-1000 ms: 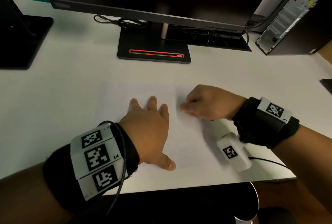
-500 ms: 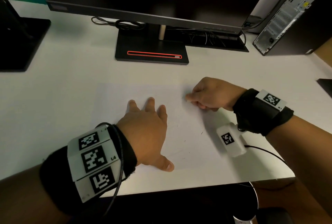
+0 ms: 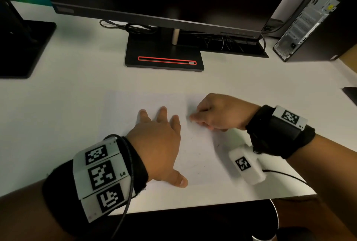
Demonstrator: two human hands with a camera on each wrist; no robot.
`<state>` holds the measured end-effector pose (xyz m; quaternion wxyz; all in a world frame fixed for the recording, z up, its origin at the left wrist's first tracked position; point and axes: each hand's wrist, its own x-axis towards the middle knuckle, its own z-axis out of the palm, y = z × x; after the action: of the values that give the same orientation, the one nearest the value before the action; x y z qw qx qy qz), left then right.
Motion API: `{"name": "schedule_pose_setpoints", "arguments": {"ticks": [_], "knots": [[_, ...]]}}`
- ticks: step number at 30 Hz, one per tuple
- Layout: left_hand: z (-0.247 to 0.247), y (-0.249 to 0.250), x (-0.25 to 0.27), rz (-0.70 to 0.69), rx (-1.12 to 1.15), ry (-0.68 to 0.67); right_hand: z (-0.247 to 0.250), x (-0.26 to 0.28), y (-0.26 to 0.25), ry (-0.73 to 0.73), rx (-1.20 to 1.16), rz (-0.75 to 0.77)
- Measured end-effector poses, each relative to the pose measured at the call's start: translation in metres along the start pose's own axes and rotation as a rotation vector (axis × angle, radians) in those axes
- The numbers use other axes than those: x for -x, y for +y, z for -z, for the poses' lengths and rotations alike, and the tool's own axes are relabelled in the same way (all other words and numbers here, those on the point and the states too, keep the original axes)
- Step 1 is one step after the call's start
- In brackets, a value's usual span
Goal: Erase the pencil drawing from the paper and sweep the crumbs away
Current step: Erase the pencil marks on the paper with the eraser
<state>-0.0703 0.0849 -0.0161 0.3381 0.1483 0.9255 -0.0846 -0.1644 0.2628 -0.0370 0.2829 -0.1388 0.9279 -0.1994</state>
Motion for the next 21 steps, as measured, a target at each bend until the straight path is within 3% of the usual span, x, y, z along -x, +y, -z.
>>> {"name": "schedule_pose_setpoints", "arguments": {"ticks": [4, 8, 12, 17, 21], "knots": [[0.002, 0.0, 0.003, -0.009, -0.02, -0.002, 0.013, -0.009, 0.007, 0.092, -0.043, -0.076], [0.002, 0.0, 0.003, -0.013, -0.037, 0.001, 0.003, -0.003, -0.003, -0.016, 0.0, -0.001], [0.003, 0.001, 0.005, -0.021, -0.038, 0.011, 0.016, -0.013, 0.004, 0.095, -0.041, -0.073], [0.004, 0.001, 0.006, -0.018, -0.029, 0.008, 0.007, -0.01, -0.003, -0.001, -0.011, -0.015], [-0.002, -0.003, 0.003, -0.014, 0.013, 0.005, 0.019, -0.019, 0.006, 0.083, -0.101, -0.095]]}}
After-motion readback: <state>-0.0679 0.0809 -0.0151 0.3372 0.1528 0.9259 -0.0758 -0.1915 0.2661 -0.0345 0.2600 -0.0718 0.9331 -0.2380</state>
